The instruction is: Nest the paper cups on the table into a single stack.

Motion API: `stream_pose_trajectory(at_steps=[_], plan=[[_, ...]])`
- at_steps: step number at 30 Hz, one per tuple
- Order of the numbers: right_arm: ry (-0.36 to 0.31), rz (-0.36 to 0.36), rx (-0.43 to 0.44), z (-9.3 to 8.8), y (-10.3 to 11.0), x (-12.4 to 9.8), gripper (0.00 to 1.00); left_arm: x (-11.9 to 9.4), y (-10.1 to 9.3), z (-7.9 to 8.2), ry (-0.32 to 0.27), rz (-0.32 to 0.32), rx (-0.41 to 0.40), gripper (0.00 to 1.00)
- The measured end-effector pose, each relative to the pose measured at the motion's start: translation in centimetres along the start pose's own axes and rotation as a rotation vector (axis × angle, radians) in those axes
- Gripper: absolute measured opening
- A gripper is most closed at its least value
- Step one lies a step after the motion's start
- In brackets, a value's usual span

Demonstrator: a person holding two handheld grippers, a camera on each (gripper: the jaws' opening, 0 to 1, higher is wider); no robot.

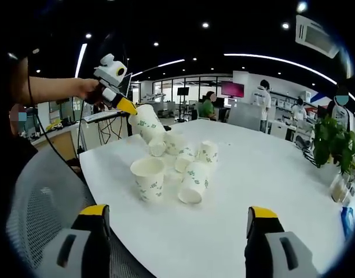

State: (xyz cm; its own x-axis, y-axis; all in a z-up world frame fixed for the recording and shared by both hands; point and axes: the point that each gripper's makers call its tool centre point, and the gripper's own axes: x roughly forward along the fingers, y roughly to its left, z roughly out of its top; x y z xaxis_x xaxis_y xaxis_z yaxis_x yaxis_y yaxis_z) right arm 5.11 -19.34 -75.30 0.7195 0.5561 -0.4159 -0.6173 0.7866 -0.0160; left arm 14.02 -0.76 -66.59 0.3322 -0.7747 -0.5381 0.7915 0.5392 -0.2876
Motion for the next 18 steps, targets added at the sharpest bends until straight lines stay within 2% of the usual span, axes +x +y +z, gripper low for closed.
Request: stream_pose_trajectory(at_steps=[18], plan=[[0.002, 0.007, -0.001, 0.0, 0.3, 0.0, 1.0, -1.0, -2.8, 1.6, 0.01, -0.025, 0.081, 0.0]])
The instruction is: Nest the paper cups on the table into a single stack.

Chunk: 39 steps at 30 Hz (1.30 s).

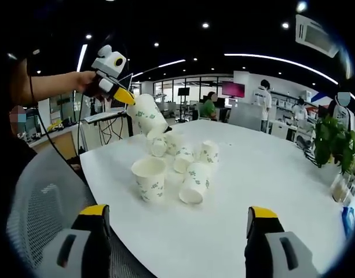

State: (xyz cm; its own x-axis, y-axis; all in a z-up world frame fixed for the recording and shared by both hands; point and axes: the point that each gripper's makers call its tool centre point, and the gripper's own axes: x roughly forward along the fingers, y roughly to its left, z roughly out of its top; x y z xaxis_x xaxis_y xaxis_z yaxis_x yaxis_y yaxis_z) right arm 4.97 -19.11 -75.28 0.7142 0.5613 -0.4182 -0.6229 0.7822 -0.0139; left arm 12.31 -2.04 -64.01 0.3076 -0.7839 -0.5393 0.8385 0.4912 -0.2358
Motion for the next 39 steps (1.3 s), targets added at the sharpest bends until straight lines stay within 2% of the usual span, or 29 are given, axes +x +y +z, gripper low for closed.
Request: stream_pose_trajectory(at_steps=[12, 23, 39], plan=[[0.003, -0.005, 0.001, -0.1, -0.2, 0.0, 0.99, 0.4, -1.5, 0.8, 0.044, -0.017, 0.104, 0.0], [-0.001, -0.008, 0.005, 0.1, -0.1, 0.0, 0.99, 1.6, -2.1, -1.5, 0.128, -0.035, 0.147, 0.0], [-0.003, -0.014, 0.01, 0.1, -0.3, 0.0, 0.98, 3.7, -3.6, -3.4, 0.208, -0.068, 0.209, 0.0]])
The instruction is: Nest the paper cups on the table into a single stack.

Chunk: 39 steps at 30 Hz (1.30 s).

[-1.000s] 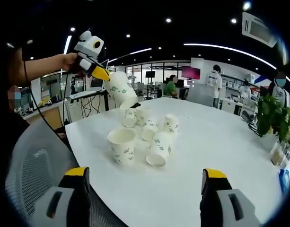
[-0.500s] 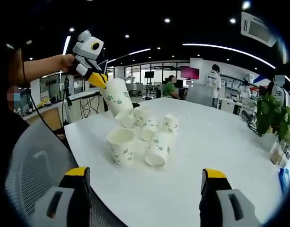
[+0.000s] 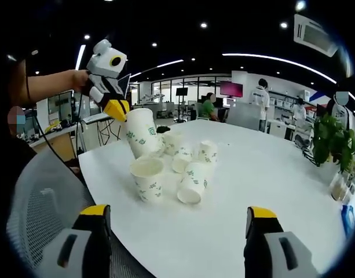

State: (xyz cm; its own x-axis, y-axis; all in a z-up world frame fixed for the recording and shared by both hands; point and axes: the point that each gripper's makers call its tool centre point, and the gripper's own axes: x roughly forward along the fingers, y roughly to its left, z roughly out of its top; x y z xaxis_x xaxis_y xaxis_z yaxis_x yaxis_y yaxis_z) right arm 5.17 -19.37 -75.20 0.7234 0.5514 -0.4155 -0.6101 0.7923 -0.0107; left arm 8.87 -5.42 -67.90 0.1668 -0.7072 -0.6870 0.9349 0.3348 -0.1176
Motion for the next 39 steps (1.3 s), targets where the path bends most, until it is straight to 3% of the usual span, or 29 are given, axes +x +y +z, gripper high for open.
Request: stream_pose_trajectory(at_steps=[9, 27, 39], plan=[[0.001, -0.003, 0.003, -0.1, -0.2, 0.0, 0.97, 1.5, -0.3, -1.4, 0.084, 0.002, 0.071, 0.0], [0.0, -0.004, 0.009, -0.1, -0.2, 0.0, 0.97, 4.5, -0.5, -3.0, 0.182, 0.011, 0.161, 0.0], [0.001, -0.01, 0.014, -0.2, -0.3, 0.0, 0.97, 6.3, -0.8, -5.0, 0.266, 0.016, 0.253, 0.0]])
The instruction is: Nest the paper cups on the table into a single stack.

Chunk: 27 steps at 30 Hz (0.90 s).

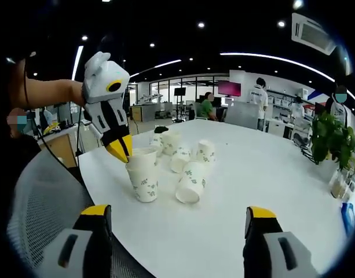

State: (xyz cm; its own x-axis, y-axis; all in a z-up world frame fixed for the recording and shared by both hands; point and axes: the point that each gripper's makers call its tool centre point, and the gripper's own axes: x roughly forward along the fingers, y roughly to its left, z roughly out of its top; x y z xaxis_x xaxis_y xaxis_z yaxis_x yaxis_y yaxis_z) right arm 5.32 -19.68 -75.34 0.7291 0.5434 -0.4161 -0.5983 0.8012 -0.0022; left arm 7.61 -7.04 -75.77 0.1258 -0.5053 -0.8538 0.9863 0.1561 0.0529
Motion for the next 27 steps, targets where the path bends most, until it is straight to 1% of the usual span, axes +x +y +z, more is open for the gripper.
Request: stream_pose_trajectory(at_steps=[7, 14, 20, 24, 27], plan=[[0.003, -0.001, 0.001, 0.0, 0.0, 0.0, 0.96, 0.7, -0.4, -0.1, 0.014, -0.004, 0.019, 0.04], [0.004, 0.0, 0.001, 0.0, 0.1, 0.0, 0.96, 0.9, -0.5, -0.5, 0.014, -0.013, 0.017, 0.07], [0.002, 0.003, 0.004, 0.0, 0.1, 0.0, 0.96, -0.2, -0.5, 0.4, -0.049, -0.015, -0.028, 0.11], [0.0, 0.003, 0.006, -0.1, 0.0, 0.0, 0.96, -1.1, -0.2, 1.1, -0.1, -0.006, -0.055, 0.16], [0.0, 0.003, 0.006, 0.0, 0.0, 0.0, 0.97, -1.7, 0.1, 1.3, -0.127, 0.006, -0.066, 0.21]])
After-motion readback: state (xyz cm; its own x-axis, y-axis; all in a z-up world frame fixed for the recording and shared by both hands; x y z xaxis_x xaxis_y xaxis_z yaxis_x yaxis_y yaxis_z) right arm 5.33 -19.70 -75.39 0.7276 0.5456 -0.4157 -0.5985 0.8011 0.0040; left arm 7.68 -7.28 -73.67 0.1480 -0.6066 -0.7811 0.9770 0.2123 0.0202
